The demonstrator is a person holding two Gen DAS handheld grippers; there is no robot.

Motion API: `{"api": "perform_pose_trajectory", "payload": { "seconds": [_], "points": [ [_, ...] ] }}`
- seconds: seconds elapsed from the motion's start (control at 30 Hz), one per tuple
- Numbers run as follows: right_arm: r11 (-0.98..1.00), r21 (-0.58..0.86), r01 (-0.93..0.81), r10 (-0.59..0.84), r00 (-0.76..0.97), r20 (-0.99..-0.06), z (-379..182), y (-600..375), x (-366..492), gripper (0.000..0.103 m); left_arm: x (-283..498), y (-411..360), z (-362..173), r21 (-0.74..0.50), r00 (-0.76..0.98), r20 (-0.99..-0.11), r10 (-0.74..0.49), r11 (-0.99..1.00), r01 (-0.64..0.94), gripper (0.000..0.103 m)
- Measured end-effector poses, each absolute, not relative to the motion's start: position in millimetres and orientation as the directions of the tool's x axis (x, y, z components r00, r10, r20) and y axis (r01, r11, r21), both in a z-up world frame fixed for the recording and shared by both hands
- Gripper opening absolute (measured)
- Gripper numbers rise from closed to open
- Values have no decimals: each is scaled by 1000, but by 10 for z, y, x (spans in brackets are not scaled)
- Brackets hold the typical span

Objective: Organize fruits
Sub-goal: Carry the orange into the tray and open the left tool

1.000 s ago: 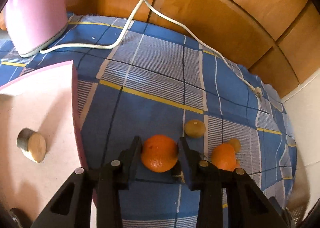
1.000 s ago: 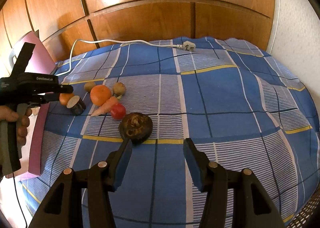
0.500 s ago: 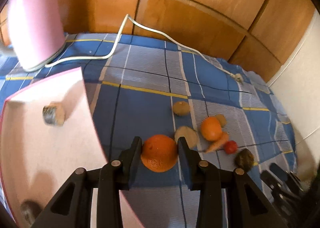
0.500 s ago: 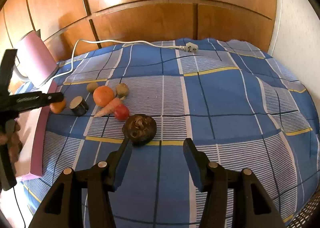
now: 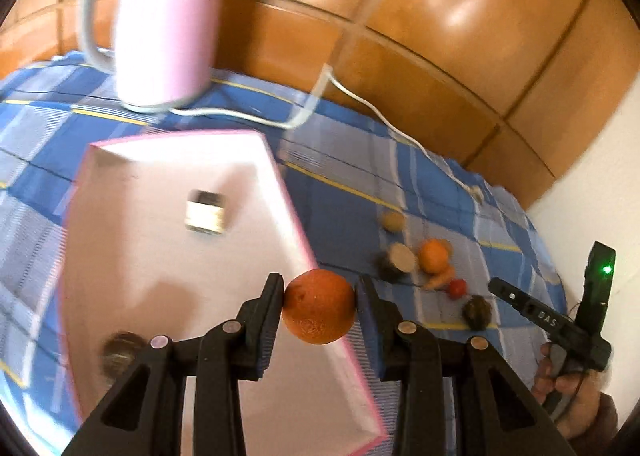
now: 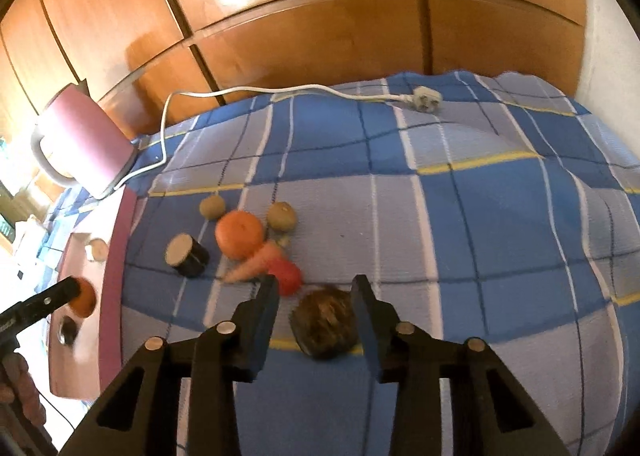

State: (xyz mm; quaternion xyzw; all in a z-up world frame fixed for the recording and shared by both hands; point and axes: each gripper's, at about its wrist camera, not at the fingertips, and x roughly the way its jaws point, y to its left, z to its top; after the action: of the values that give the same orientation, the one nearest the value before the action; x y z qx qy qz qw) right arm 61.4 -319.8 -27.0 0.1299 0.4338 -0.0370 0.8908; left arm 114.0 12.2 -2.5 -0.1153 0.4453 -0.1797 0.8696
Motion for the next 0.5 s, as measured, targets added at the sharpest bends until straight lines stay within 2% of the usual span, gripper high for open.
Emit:
{"api": "perform_pose_trajectory", "payload": {
  "seconds": [0.4,0.47,0.5],
  "points": [
    [985,155,71,85,582,-809,-291,-2881,849,35,1492,780,-156,-247,604,-771,-202,969,10,38],
    [988,147,54,91,568,-818,-326,-2837,913,35,1482,817,-184,-236,607,-775,-177,972,-18,40],
    [988,148,51,95,556,-826,-354,-2827,958,35,1478,810,-196,-247,609,-771,-186,969,-17,46]
  ]
}}
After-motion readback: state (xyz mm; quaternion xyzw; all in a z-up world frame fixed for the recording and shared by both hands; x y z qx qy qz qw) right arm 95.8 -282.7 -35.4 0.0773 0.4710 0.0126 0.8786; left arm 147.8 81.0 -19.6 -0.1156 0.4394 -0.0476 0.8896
